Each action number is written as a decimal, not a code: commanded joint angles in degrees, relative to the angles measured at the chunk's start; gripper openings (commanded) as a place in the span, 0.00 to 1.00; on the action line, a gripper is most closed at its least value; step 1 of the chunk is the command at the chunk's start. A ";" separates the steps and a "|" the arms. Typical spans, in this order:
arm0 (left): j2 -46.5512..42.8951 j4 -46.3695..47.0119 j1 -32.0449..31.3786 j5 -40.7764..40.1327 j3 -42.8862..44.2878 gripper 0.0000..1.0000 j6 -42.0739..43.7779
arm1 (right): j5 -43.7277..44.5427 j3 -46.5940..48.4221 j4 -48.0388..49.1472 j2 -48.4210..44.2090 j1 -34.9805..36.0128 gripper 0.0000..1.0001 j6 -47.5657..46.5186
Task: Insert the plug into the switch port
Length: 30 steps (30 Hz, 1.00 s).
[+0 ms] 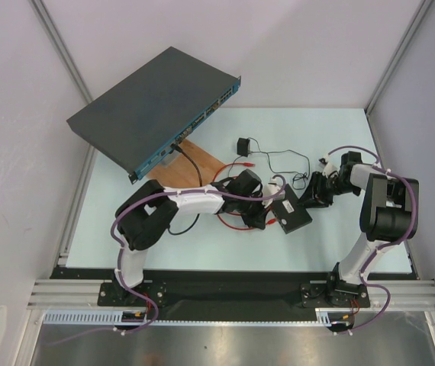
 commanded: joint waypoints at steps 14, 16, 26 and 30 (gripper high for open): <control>-4.42 7.41 -0.44 4.40 -1.08 0.00 1.52 | -1.55 -0.93 -2.17 -1.31 1.56 0.42 1.12; -4.51 7.33 -0.44 4.31 -1.26 0.00 1.61 | -1.81 -0.85 -2.26 -1.05 1.48 0.44 1.21; -2.15 6.45 -0.44 2.38 -0.83 0.00 3.63 | -5.06 -0.58 -3.05 -0.17 1.56 0.42 0.60; 1.03 3.81 -0.36 -1.13 1.99 0.00 3.90 | -6.56 -0.32 -4.20 0.53 1.83 0.39 -0.11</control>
